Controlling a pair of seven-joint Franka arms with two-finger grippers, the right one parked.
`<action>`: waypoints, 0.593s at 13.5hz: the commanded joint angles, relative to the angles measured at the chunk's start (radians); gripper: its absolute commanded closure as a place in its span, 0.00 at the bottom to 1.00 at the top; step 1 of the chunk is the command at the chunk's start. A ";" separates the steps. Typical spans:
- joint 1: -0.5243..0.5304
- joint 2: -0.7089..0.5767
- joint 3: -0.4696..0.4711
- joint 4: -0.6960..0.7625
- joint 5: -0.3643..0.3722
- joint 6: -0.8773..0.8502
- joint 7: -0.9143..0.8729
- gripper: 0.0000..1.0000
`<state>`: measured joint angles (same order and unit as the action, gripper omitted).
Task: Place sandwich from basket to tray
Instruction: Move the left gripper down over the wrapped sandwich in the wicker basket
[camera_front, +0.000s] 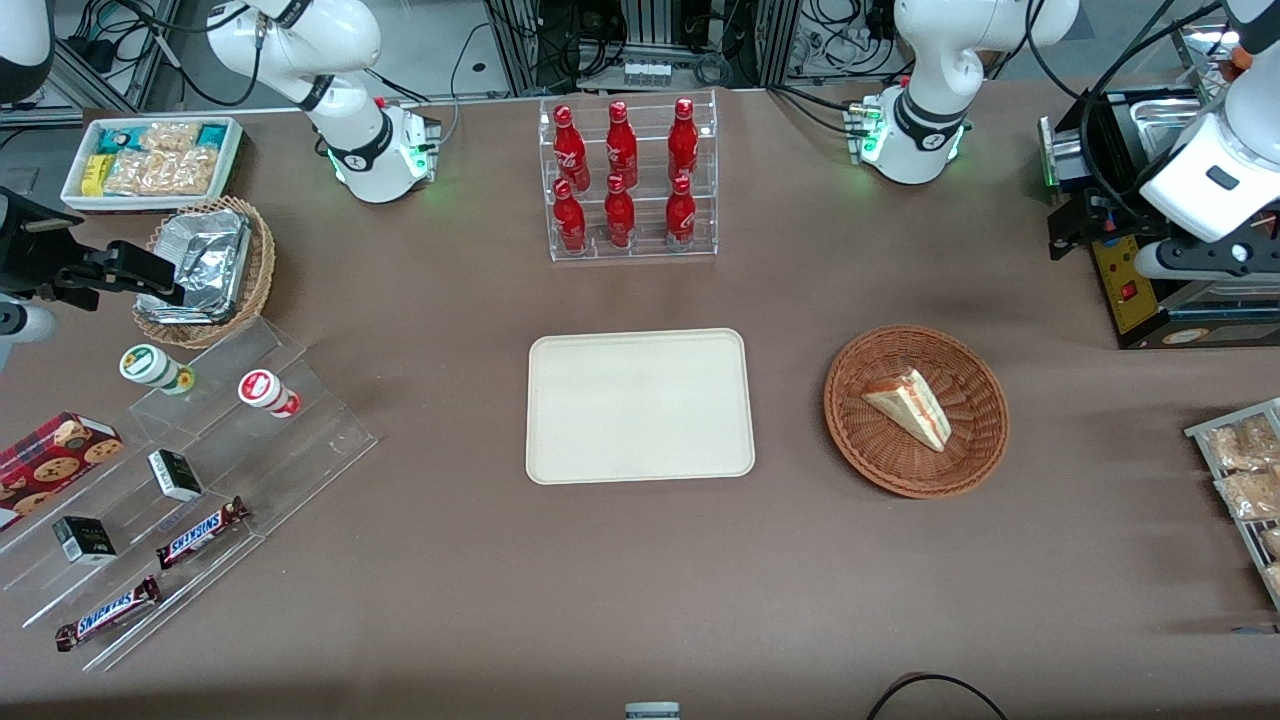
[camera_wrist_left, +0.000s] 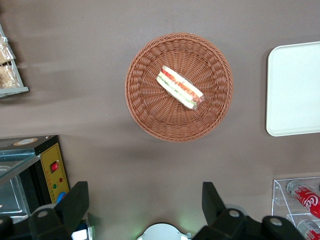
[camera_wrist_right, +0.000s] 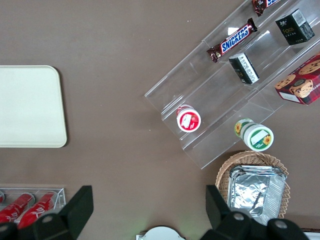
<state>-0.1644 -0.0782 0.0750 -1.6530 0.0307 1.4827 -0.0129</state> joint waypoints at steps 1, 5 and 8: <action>0.000 0.021 0.000 0.035 -0.005 -0.024 0.007 0.00; -0.010 0.078 -0.003 -0.017 -0.008 -0.001 0.010 0.00; -0.012 0.081 -0.006 -0.163 -0.032 0.125 0.008 0.00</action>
<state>-0.1741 0.0108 0.0690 -1.7347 0.0181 1.5446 -0.0127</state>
